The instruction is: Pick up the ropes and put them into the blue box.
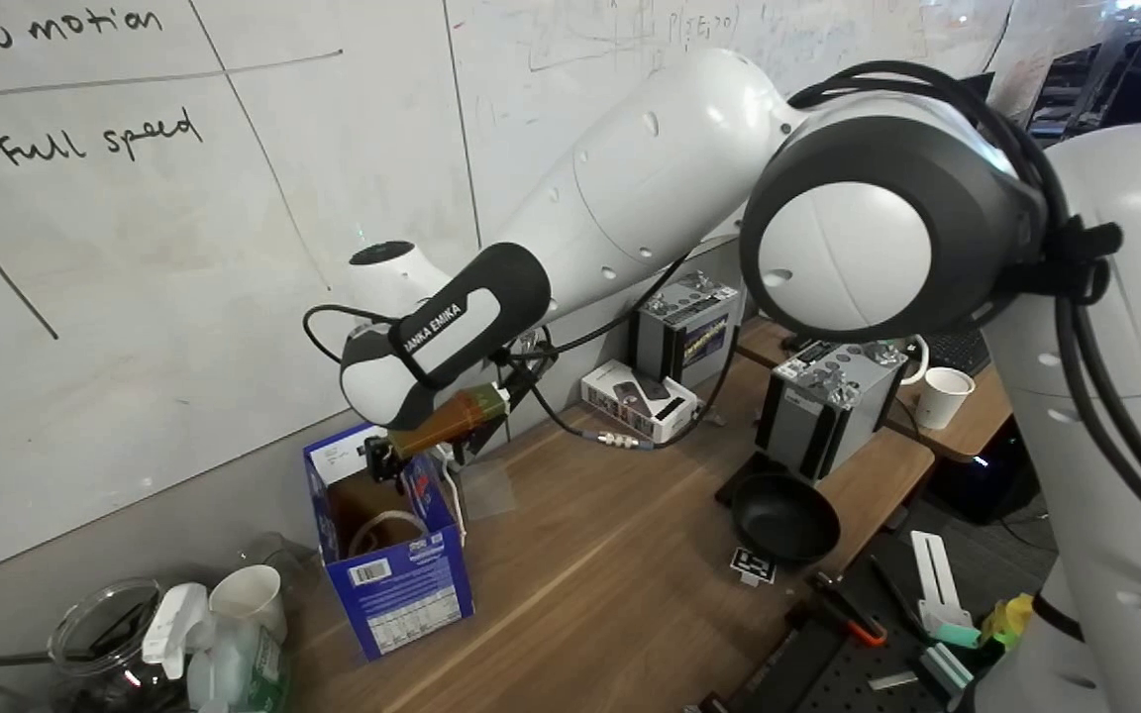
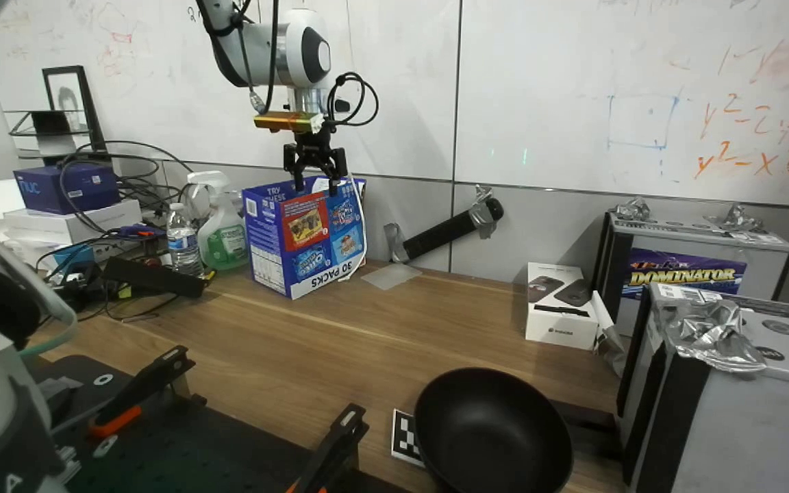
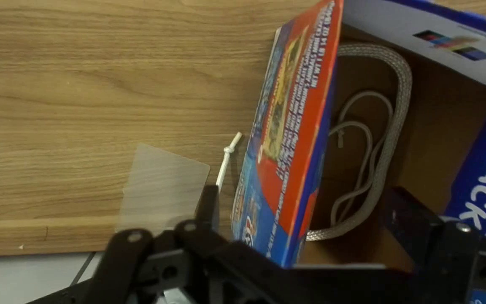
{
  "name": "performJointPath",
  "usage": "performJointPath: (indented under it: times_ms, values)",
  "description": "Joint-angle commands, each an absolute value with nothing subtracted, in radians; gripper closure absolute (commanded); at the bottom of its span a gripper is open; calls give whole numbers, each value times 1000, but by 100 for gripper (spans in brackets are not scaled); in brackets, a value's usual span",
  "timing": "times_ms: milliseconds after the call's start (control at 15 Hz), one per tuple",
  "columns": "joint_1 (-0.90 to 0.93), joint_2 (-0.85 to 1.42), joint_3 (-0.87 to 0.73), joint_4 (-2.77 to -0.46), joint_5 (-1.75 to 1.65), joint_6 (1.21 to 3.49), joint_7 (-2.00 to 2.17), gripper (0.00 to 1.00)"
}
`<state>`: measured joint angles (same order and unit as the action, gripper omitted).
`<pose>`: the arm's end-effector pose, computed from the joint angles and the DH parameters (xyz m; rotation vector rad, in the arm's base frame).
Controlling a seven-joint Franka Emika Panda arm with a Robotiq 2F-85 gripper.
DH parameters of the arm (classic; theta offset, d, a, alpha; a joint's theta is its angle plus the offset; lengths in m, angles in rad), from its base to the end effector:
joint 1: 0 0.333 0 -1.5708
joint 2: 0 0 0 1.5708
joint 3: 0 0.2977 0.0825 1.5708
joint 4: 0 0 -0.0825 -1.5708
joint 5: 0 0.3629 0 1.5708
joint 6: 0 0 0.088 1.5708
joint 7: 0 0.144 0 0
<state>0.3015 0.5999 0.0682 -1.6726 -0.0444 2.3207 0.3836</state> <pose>0.6189 0.2338 0.2221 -3.1179 -0.0042 -0.0695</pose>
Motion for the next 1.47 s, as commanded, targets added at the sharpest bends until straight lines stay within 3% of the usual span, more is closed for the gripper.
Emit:
performJointPath:
  times_ms: [0, 267, 333, 400, 533, 1067, 1200, 1400]
  values:
    - [273, 553, 83, -1753, -13, 2357, 338, 0]
    - [255, 539, 84, -1798, -4, 2376, 333, 0]
    - [254, 536, 82, -1809, -4, 2385, 334, 5]
    - [255, 534, 79, -1817, -5, 2392, 337, 26]
    - [253, 524, 77, -1832, -6, 2397, 342, 30]
    - [254, 490, 71, -1872, -9, 2394, 353, 92]
    - [267, 477, 52, -1893, -33, 2380, 382, 98]
    - [276, 434, 20, -1963, -59, 2381, 440, 97]
